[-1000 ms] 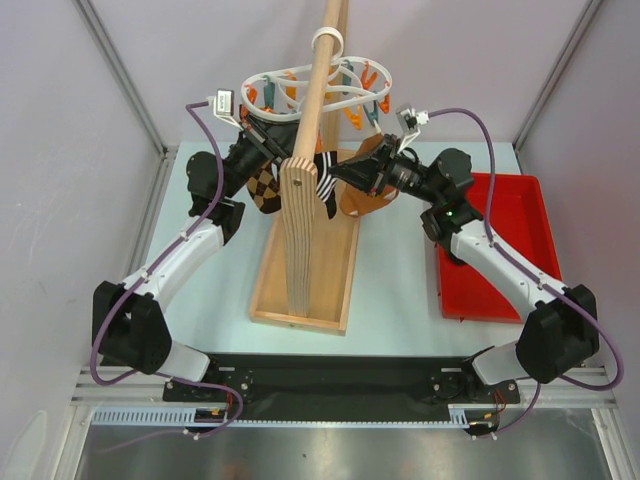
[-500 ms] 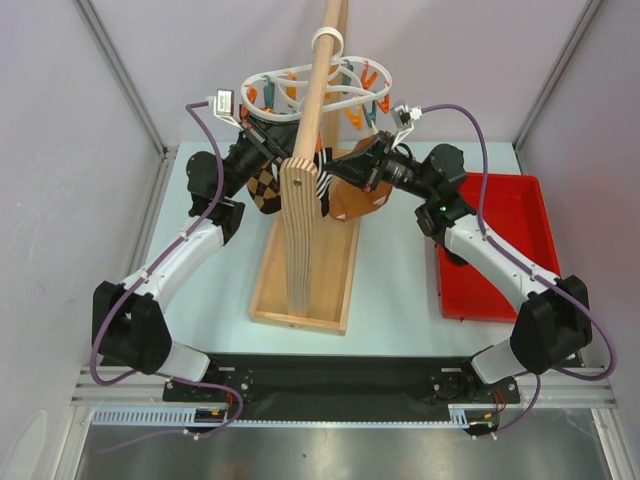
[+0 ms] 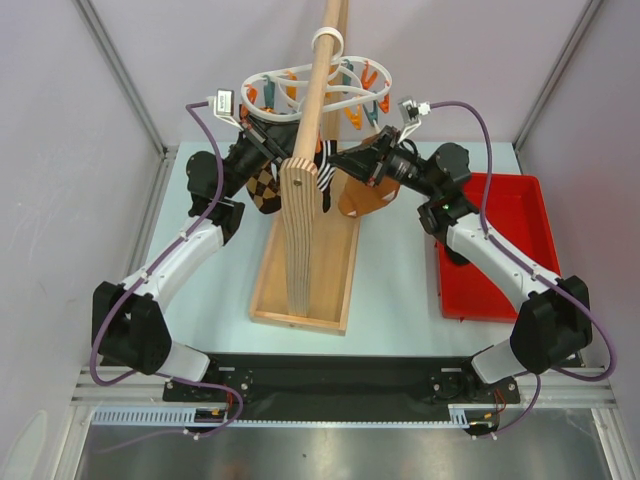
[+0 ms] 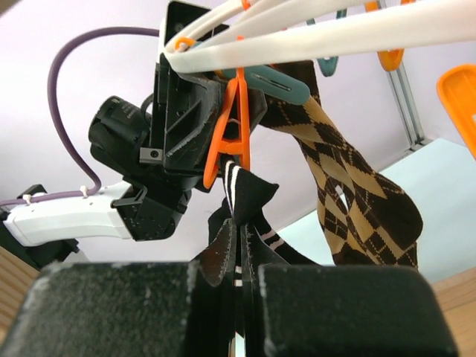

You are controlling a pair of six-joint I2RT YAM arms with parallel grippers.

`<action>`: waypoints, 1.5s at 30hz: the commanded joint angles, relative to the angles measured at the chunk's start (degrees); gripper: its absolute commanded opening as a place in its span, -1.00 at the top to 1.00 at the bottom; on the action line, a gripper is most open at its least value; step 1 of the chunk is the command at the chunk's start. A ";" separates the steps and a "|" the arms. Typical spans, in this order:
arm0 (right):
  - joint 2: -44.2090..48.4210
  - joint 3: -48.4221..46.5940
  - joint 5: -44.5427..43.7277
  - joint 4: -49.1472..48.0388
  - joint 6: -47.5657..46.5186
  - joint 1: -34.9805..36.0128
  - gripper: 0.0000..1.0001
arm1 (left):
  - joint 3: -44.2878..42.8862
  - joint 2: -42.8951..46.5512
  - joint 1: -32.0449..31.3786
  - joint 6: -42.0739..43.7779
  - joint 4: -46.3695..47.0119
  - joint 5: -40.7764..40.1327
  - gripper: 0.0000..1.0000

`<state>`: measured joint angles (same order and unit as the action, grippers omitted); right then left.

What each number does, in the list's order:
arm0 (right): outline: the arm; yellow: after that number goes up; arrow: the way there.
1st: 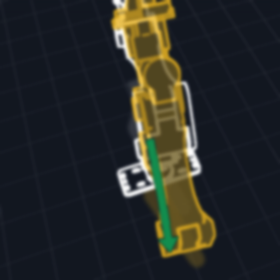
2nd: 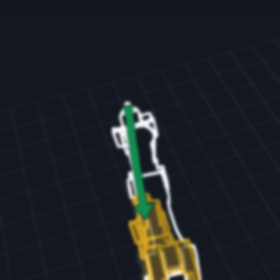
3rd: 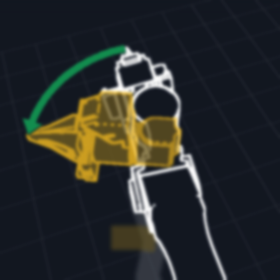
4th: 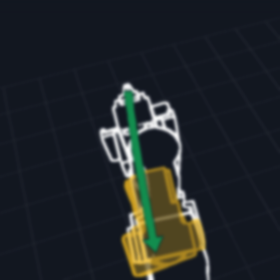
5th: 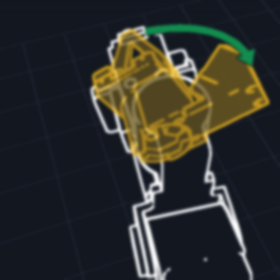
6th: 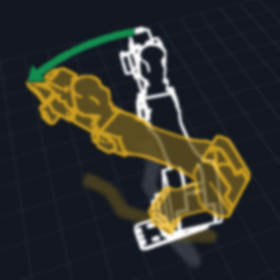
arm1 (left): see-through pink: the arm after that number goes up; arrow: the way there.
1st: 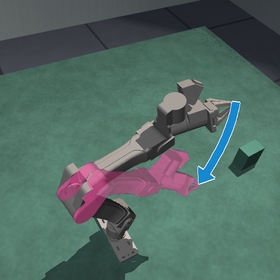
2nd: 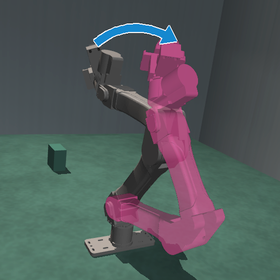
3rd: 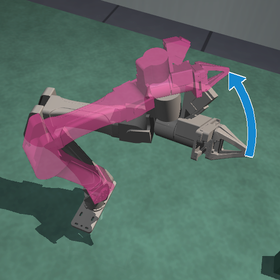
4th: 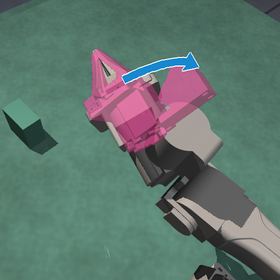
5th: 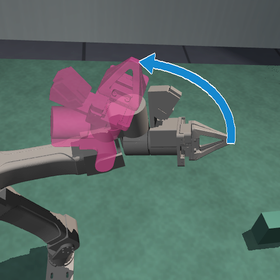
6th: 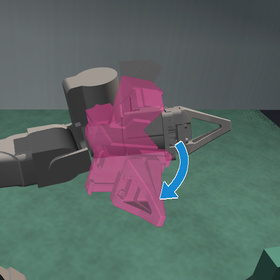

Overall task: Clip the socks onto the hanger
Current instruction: Clamp the sock onto the hanger.

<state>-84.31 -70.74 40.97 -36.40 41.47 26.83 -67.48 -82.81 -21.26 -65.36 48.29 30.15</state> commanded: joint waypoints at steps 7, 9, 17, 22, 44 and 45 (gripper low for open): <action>-1.38 -3.26 -0.80 -8.25 4.58 0.50 1.00 | 0.34 1.86 -0.80 1.64 -1.80 3.60 1.00; -1.47 -3.44 -0.98 -8.25 4.58 0.59 1.00 | 0.25 1.86 -0.80 1.73 -2.06 3.60 0.95; -2.52 -4.75 -1.51 -7.19 3.88 0.68 1.00 | 1.39 3.35 -0.72 2.96 -3.12 2.81 0.15; -3.40 -5.72 -1.60 -6.31 3.88 0.59 1.00 | 1.48 3.97 -0.72 3.58 -3.91 2.63 -0.01; 11.98 2.18 -10.65 16.37 -35.66 -2.66 -0.27 | 0.95 6.25 -0.19 7.71 -11.55 2.28 0.21; 12.15 2.53 -10.74 15.75 -37.76 -2.75 -0.25 | 0.95 6.34 -0.19 7.62 -11.55 2.37 0.21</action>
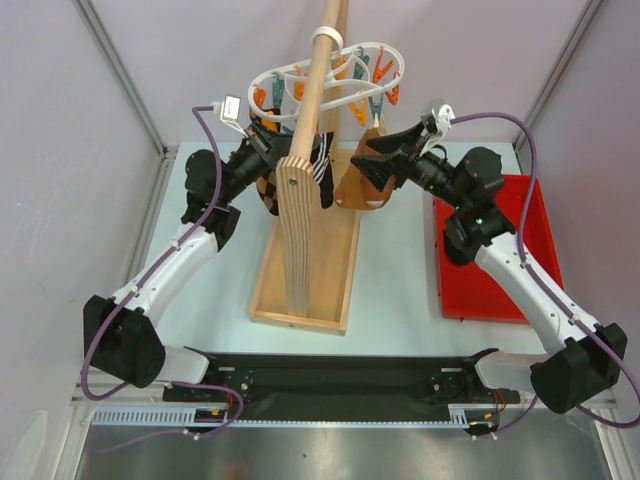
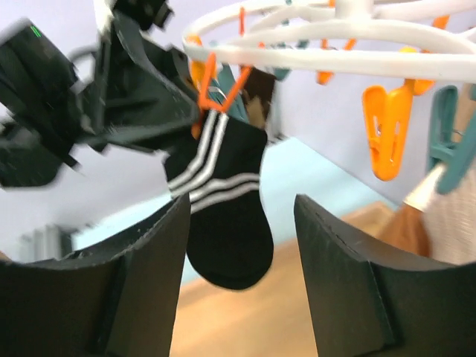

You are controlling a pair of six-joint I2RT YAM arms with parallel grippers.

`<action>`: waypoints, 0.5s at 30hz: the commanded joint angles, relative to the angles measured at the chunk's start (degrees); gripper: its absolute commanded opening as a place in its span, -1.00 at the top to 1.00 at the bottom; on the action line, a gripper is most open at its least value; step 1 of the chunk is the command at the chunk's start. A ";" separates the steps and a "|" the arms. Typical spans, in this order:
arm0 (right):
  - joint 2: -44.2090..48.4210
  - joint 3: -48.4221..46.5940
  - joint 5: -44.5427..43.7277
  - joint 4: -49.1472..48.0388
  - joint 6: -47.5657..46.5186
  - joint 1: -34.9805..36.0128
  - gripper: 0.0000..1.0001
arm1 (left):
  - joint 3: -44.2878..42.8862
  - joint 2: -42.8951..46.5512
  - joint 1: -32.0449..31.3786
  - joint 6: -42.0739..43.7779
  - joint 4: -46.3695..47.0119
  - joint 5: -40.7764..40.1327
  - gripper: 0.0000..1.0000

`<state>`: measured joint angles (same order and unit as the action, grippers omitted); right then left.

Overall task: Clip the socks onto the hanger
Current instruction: Clamp the sock onto the hanger, then open the clamp at the hanger.

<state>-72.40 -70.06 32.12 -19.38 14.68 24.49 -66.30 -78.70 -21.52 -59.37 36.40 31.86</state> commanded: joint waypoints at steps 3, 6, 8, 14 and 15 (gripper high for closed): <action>1.03 4.22 -4.43 -3.46 -18.26 -0.15 -0.22 | -0.67 1.88 0.07 1.28 0.60 0.93 0.21; 1.04 9.31 -6.02 -11.52 -21.27 -1.10 -0.22 | -0.85 1.97 0.07 1.28 0.51 1.10 0.21; -0.28 11.17 -5.32 -15.32 -21.71 -1.64 -0.22 | -0.76 2.23 0.07 1.28 0.51 1.28 0.21; -6.78 12.15 -3.82 -28.51 -18.55 -2.60 -0.13 | -0.58 1.97 0.07 0.31 1.74 1.54 0.21; -7.66 11.79 -3.56 -30.18 -18.11 -2.61 -0.11 | -0.76 1.97 0.07 0.31 1.65 1.72 0.21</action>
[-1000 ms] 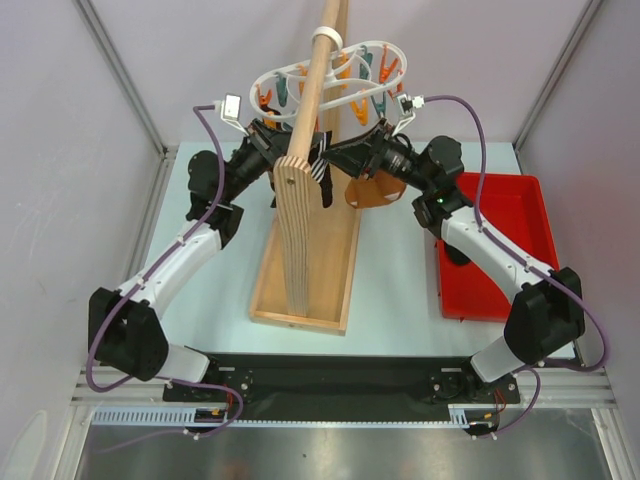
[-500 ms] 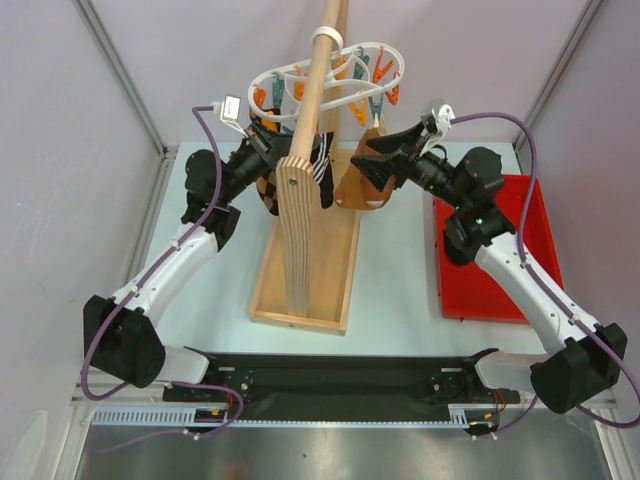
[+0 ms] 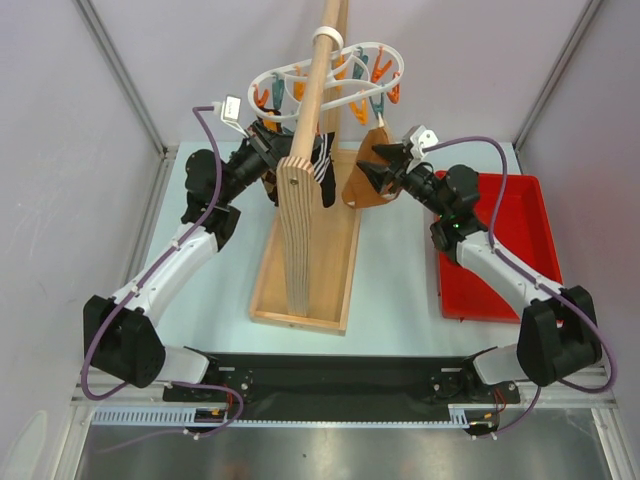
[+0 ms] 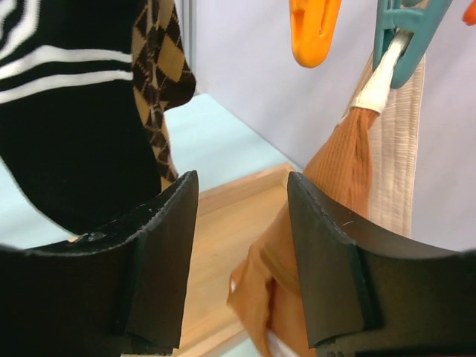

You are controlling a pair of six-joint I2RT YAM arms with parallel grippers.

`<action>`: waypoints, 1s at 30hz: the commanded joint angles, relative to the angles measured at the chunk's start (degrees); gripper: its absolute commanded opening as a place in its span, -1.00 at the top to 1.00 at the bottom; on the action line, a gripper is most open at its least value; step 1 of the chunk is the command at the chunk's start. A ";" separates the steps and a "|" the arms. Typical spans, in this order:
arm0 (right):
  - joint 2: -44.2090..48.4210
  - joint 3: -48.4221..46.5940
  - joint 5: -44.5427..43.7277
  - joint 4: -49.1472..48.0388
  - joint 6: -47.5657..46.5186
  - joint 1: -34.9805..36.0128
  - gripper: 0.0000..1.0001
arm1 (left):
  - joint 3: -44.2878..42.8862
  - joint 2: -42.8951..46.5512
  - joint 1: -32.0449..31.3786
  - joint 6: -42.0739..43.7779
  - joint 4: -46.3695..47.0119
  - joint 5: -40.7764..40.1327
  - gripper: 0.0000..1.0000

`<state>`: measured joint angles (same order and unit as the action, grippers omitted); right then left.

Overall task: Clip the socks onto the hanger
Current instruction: Open the clamp at the hanger.

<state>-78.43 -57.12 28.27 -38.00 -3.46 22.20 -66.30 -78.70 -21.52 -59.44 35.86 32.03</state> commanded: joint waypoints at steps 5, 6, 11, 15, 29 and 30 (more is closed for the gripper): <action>-5.41 -4.65 0.38 -14.21 2.15 -0.57 -0.12 | -0.93 2.23 0.07 0.55 2.11 1.72 0.21; -5.67 -5.19 0.38 -14.21 2.23 -0.66 -0.13 | -0.93 2.32 0.07 0.55 2.11 1.72 0.21; -7.96 -7.91 0.82 -14.91 2.59 -1.36 -0.24 | -0.32 2.49 0.07 0.38 2.55 1.89 0.21; -9.63 -10.29 0.82 -15.35 3.02 -1.89 -0.30 | 0.12 2.41 0.07 -0.15 3.34 1.89 0.21; -11.92 -14.24 3.10 -15.35 5.22 -1.63 0.04 | 0.65 3.02 0.07 -0.15 3.25 1.81 0.21; -11.92 -14.24 2.84 -15.35 5.22 -1.54 0.08 | 0.56 3.02 0.07 -0.06 3.17 1.72 0.21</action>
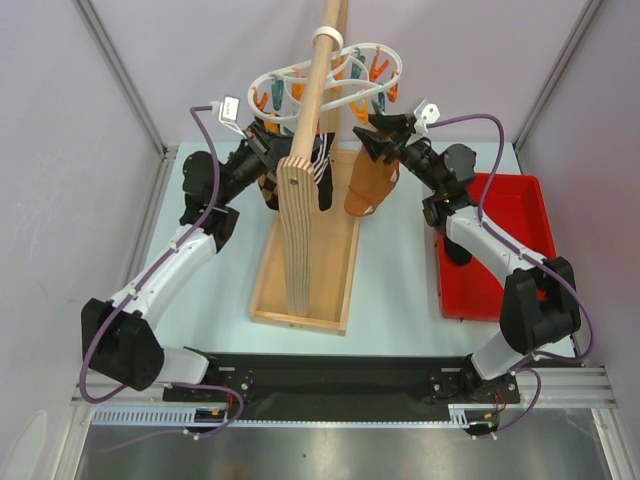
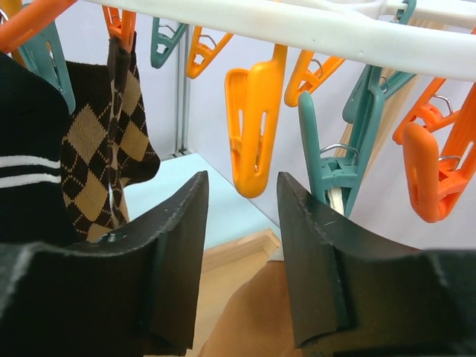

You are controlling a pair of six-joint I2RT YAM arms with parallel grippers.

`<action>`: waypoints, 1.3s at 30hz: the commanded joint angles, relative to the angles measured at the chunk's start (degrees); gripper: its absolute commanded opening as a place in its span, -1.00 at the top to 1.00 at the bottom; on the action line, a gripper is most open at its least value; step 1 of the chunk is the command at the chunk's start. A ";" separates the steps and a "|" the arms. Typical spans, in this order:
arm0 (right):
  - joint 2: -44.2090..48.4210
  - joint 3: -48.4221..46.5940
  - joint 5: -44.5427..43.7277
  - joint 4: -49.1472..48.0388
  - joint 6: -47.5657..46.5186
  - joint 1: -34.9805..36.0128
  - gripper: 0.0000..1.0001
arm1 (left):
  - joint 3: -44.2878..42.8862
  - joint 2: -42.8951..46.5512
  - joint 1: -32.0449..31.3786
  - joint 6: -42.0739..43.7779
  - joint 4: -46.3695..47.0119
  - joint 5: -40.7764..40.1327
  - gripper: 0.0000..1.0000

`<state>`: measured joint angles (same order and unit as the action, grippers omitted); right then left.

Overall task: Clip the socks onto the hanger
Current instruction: Open the clamp at the hanger.

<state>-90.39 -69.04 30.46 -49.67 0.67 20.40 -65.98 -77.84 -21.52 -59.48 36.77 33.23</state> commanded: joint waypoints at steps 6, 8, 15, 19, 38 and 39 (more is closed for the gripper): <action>0.21 -3.65 0.13 -2.01 2.76 0.60 0.32 | 0.58 2.52 0.16 0.60 1.11 0.34 0.19; 0.21 -3.91 0.22 -1.31 3.20 0.69 0.38 | 0.58 2.61 0.25 0.86 0.32 0.16 0.14; 1.27 -4.44 -0.84 1.68 3.64 1.74 0.67 | 1.29 3.92 0.60 1.30 -2.48 -0.89 -0.04; 3.37 -4.35 -3.38 5.71 1.89 3.67 0.99 | 1.20 7.00 1.30 4.54 -10.82 -3.26 -0.10; 10.14 -8.84 -37.83 30.59 -8.93 20.20 1.00 | 1.82 22.57 6.84 10.98 -43.97 -15.12 -0.13; 10.32 -8.66 -37.93 30.68 -9.02 20.11 1.00 | 1.47 22.13 7.01 10.62 -45.72 -15.48 -0.11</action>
<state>-82.30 -75.05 -2.00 -21.21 -6.79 40.18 -64.40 -54.35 -15.38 -48.03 -3.66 19.00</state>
